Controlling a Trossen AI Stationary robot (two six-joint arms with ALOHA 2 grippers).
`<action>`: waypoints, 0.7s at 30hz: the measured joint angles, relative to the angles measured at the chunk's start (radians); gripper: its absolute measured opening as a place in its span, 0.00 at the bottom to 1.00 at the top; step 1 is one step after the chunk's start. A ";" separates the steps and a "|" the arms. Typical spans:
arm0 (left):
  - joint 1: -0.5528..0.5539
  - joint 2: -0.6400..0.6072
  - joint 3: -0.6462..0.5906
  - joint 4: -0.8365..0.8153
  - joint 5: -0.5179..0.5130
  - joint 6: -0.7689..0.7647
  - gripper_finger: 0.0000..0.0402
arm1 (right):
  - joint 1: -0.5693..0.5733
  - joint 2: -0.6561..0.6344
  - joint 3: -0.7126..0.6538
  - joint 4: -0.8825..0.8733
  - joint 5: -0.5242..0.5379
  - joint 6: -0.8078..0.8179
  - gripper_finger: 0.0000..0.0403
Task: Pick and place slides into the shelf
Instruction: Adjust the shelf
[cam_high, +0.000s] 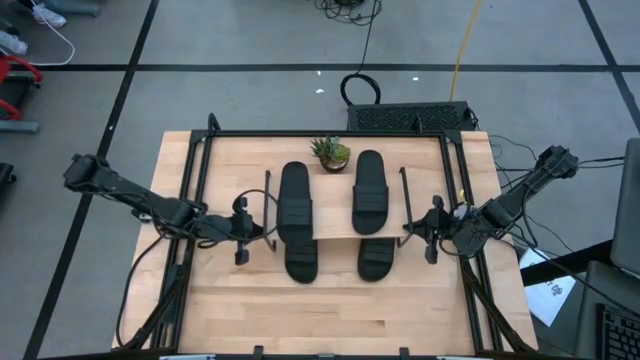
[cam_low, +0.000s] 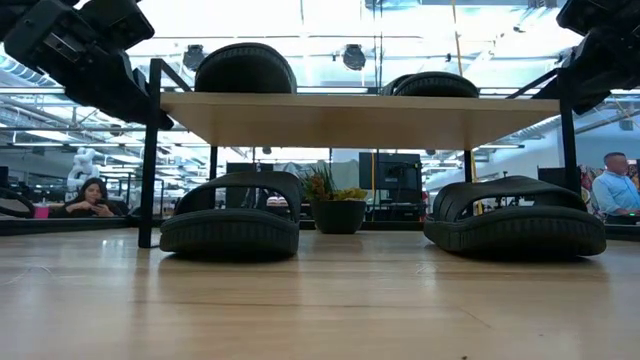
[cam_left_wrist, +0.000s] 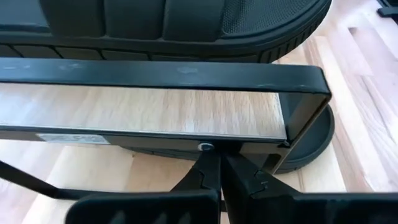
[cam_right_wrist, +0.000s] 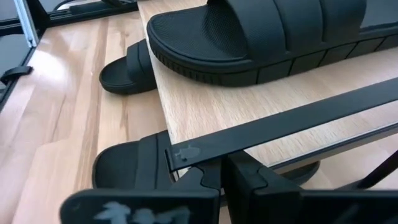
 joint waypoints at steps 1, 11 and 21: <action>-0.002 0.006 0.001 0.001 0.003 0.000 0.00 | 0.000 0.000 0.000 0.006 -0.005 0.000 0.00; -0.036 0.138 0.066 0.008 0.039 0.045 0.00 | 0.001 0.000 0.000 0.034 -0.055 -0.020 0.00; -0.051 0.128 0.096 -0.048 -0.043 0.056 0.00 | 0.001 0.000 0.000 0.024 -0.052 -0.011 0.00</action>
